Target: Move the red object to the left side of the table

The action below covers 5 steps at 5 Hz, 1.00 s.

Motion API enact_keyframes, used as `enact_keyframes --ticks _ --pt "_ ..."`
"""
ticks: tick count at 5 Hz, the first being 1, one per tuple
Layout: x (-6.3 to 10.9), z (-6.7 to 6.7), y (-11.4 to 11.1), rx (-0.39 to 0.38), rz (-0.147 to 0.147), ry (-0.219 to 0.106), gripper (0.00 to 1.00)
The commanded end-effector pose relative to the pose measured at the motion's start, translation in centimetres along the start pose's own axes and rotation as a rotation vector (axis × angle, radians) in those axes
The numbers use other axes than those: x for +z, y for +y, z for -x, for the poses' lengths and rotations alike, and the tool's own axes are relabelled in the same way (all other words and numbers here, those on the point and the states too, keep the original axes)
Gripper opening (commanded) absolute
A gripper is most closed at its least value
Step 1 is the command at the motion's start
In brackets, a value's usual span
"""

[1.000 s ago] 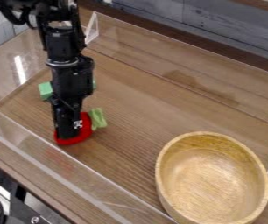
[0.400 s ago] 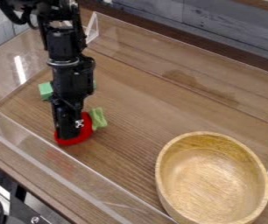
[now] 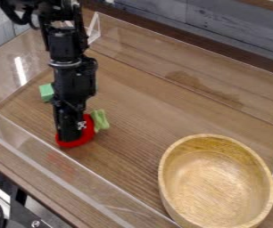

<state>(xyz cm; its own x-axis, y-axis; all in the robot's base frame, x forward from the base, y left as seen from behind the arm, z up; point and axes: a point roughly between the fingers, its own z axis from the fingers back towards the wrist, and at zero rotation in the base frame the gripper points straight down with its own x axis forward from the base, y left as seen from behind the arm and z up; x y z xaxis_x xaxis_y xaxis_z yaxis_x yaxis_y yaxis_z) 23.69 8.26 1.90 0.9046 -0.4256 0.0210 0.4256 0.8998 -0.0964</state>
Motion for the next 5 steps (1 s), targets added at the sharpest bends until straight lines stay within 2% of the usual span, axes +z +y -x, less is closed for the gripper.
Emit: enact_keyframes --ticks 1,5 --pt "0.21 -0.22 -0.13 0.001 -0.002 -0.008 0.00" --pt "0.32 -0.19 0.24 0.033 -0.002 -0.008 0.00"
